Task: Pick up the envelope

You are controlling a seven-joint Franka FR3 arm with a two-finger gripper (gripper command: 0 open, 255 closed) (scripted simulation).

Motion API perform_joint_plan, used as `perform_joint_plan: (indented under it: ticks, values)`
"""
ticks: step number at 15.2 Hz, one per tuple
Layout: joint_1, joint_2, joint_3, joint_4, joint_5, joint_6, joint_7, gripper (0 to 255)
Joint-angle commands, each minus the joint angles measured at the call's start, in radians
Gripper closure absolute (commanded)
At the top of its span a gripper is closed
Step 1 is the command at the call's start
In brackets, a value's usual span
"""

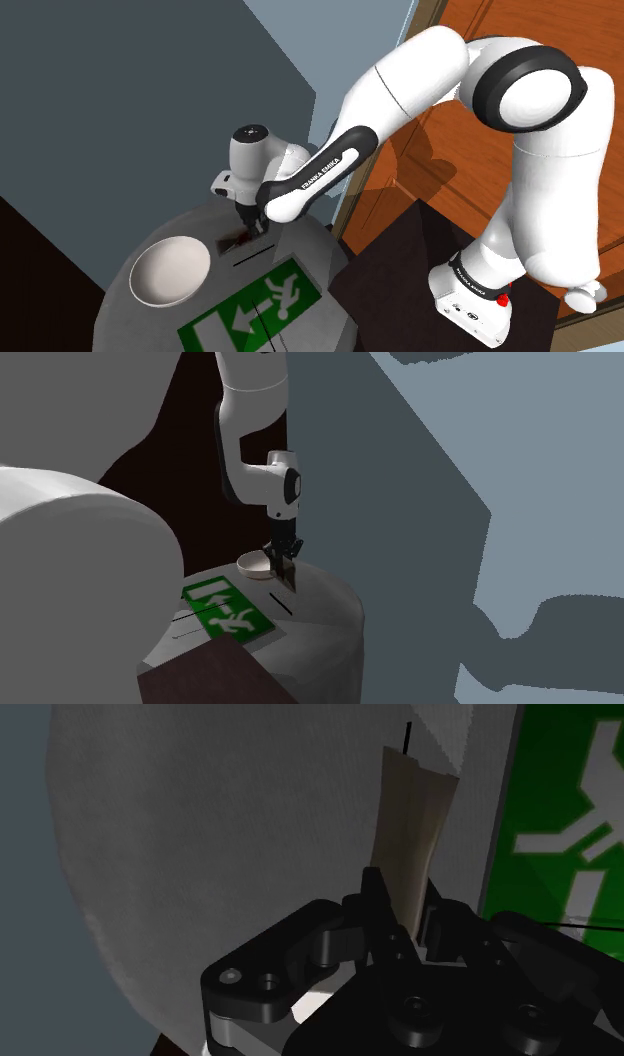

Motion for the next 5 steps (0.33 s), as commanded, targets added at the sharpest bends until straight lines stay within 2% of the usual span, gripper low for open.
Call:
perform_joint_plan:
  ticks: [1, 5]
  values:
    - [-0.004, -0.022, 0.006, -0.003, 0.007, -0.019, -0.004, 255]
    - [-0.008, -0.045, 0.011, -0.005, 0.014, -0.04, -0.008, 255]
